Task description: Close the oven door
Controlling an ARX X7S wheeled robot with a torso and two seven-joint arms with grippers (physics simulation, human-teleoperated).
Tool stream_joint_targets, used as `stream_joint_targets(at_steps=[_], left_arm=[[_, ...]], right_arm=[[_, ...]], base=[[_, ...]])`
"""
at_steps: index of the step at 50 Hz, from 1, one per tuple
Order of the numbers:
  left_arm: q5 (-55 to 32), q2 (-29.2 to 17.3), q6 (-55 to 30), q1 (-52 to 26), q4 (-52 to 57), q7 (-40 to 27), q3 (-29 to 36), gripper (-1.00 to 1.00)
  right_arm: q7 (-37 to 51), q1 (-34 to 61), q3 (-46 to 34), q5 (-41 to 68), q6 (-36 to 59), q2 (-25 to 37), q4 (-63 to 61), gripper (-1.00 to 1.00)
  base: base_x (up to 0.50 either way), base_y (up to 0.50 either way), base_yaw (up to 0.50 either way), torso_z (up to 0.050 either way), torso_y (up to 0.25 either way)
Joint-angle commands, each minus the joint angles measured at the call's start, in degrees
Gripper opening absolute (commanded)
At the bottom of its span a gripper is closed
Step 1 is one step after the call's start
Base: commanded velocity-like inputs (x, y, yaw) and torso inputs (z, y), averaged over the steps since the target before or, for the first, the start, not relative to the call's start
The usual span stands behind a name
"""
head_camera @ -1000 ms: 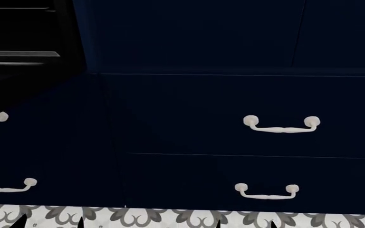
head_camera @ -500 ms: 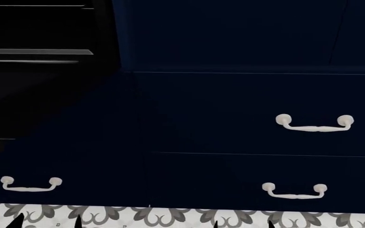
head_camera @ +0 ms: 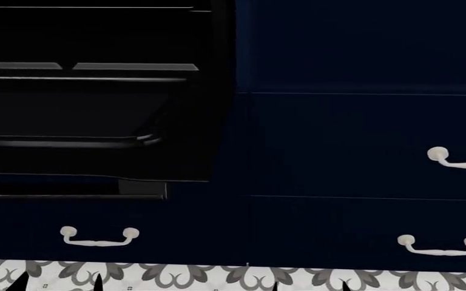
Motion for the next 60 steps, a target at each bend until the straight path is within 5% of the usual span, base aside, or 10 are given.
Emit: stream_joint_targets(at_steps=[1, 60], left_arm=[[0.13, -0.21, 0.44, 0.03, -0.04, -0.81, 0.27, 1.0], [-0.59, -1.6, -1.06, -0.89, -0.53, -2.62, 2.39, 1.0]], right_arm=[[0.29, -0.01, -0.34, 0.26, -0.01, 0.27, -0.13, 1.0], [1.49, 0.28, -1.52, 1.91, -0.8, 1.34, -0.01, 1.0]], base=[[0.0, 0.5, 0.0, 0.0, 0.0], [0.0, 0.45, 0.0, -0.003, 0.0]])
